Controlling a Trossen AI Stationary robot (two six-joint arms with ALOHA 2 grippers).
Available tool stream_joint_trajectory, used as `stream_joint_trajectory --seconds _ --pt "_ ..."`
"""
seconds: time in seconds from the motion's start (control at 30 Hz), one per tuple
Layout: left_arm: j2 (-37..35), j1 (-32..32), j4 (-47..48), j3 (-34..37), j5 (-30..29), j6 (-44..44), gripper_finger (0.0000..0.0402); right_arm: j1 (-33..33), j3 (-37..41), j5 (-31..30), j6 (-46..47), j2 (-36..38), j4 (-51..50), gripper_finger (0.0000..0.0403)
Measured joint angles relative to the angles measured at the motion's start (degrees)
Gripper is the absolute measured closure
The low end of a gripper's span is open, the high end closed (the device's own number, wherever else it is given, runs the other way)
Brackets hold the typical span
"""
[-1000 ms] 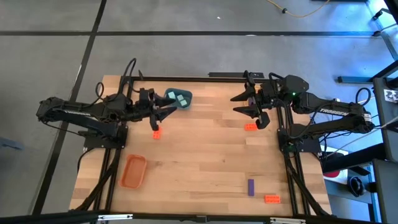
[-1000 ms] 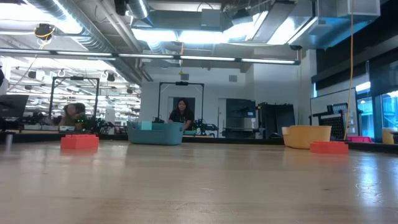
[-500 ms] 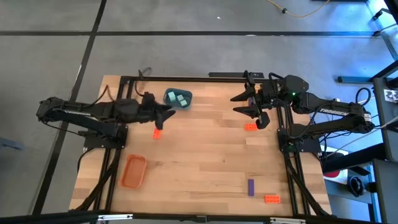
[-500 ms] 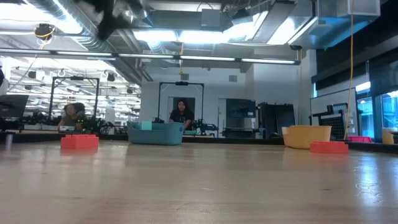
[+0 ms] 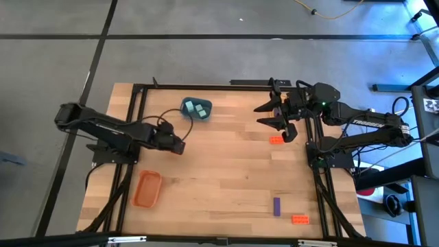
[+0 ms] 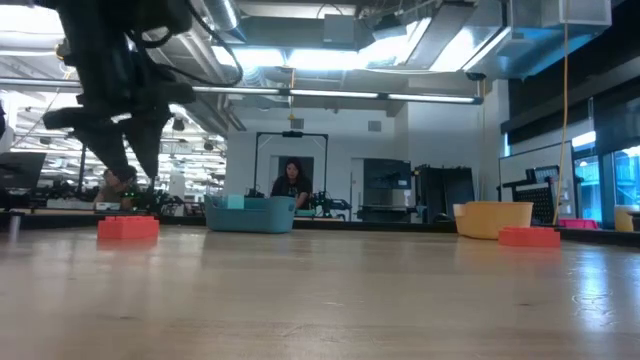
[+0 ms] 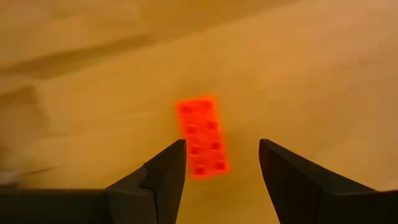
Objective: Sort & place blocks by color
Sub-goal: Put the left orange game piece into the orange bin
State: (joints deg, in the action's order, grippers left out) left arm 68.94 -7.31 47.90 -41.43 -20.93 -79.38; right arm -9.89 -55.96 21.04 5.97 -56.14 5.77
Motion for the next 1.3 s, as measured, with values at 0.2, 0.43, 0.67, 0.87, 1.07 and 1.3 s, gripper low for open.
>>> stream_joint_trajectory --seconds 0.2,0.43,0.67,0.87,1.07,1.3 --pt "2.0 -1.4 -0.5 0.0 0.6 -3.4 0.0207 0.0 0.0 0.0 2.9 0.0 -0.1 0.0228" --pt "1.9 -1.3 1.4 0.0 -2.1 -4.7 0.0207 0.0 0.0 0.0 2.3 0.0 -0.3 0.0228" --pt "2.0 -1.0 1.4 0.0 -3.7 -6.0 0.0175 0.0 0.0 0.0 1.3 0.0 -0.4 0.0228" --pt "4.0 0.3 1.0 0.0 -3.7 -6.0 0.0146 0.0 0.0 0.0 1.3 0.0 -0.5 0.0228" --pt "8.1 1.5 -1.8 0.0 -3.1 -6.0 0.0143 0.0 0.0 0.0 1.3 0.0 -0.5 0.0228" --pt "10.9 2.7 -2.5 0.0 -0.7 -8.1 0.0142 0.0 0.0 0.0 1.3 0.0 -0.5 0.0228"
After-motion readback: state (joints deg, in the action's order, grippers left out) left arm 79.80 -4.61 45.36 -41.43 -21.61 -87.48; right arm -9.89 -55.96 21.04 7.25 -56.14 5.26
